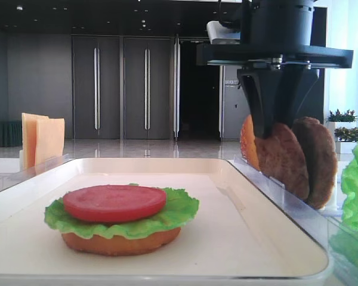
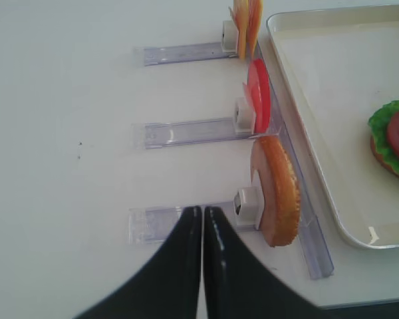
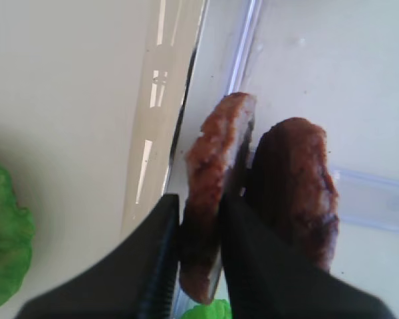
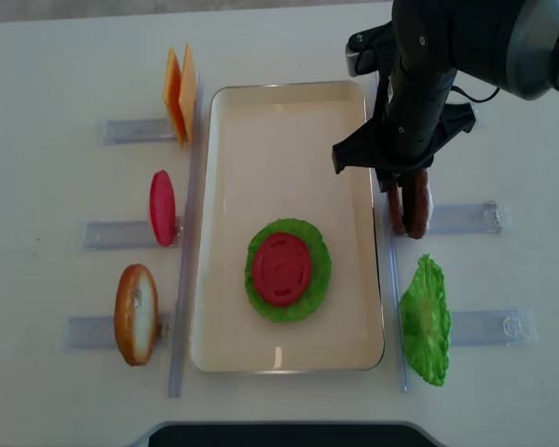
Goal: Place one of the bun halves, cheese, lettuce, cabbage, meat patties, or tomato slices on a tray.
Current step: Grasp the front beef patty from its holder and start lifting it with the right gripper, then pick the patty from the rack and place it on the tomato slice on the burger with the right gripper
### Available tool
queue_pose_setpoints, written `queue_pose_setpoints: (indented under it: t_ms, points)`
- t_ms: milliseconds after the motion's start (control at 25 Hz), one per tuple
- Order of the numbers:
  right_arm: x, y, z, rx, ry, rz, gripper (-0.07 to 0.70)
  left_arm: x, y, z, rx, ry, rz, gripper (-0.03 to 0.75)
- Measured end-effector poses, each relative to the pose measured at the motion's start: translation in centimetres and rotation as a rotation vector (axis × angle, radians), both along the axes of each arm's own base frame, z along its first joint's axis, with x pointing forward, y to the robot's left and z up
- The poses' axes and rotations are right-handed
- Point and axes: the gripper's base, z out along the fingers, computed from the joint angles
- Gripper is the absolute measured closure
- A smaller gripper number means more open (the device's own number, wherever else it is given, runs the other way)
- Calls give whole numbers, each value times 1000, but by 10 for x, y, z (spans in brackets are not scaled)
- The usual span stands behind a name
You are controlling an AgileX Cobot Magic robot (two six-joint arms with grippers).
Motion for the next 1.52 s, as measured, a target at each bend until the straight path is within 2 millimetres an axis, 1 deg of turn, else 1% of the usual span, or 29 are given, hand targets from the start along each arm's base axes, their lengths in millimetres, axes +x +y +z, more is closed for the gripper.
queue_pose_setpoints:
  t_ms: [120,640,800,960,1320,1440,1520]
  points:
    - [0,0,0,-4,0,2,477,0,0,0,0,0,0,716]
    - [-1,-2,0,-19,7,5,491,0,0,0,0,0,0,716]
    - [-2,-1,4,-23,30,0,494,0,0,0,0,0,0,716]
    - [-3,-1,19,-7,8,2,494,0,0,0,0,0,0,716]
    - [-13,-6,68,51,-61,-15,498,0,0,0,0,0,0,716]
    - [-17,-9,80,69,-88,-24,498,0,0,0,0,0,0,716]
    - [-19,-11,84,66,-105,-23,498,0,0,0,0,0,0,716]
